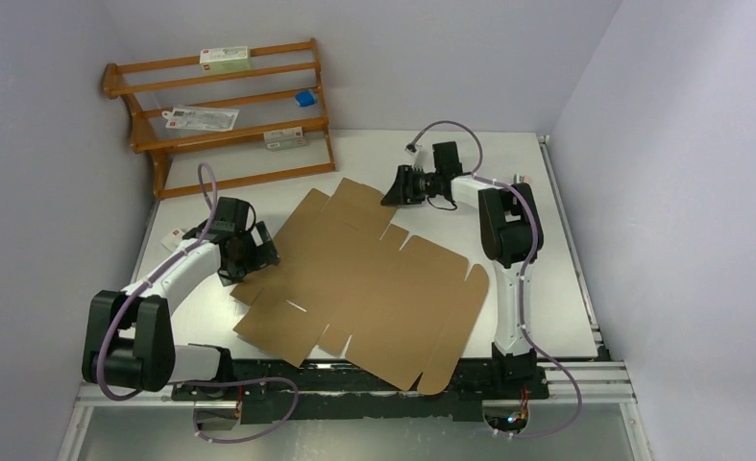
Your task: Fold the paper box
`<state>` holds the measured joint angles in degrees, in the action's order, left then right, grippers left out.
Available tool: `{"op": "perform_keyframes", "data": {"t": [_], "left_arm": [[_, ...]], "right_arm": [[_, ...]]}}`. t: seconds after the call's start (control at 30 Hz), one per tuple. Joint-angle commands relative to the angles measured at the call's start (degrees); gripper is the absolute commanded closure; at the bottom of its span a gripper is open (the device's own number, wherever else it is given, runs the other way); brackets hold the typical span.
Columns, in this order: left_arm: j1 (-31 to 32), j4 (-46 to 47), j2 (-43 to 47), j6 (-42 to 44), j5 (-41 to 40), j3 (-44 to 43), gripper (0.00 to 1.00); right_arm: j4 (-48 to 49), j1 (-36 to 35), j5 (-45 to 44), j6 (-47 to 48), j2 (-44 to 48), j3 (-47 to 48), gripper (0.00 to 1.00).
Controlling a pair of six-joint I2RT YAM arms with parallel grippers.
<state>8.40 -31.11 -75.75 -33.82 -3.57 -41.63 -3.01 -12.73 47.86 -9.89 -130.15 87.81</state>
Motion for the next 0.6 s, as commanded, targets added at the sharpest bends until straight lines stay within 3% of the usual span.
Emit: {"op": "perform_keyframes", "data": {"t": [0.0,0.37,0.57], "left_arm": [[-0.3,1.6,0.3,1.3,2.4,-0.5,0.0],[-0.3,0.3,2.6,4.1,1.3,-4.2,0.0],[-0.3,-2.4,5.2,5.8,-2.1,-9.2,0.0]], "right_arm": [[4.3,-0.6,4.3,-3.6,-2.4,-1.5,0.53],[10.3,1.7,5.7,-8.6,4.3,-5.7,0.88],[12.7,3.4,5.8,-11.5,11.5,-8.8,0.9]]}}
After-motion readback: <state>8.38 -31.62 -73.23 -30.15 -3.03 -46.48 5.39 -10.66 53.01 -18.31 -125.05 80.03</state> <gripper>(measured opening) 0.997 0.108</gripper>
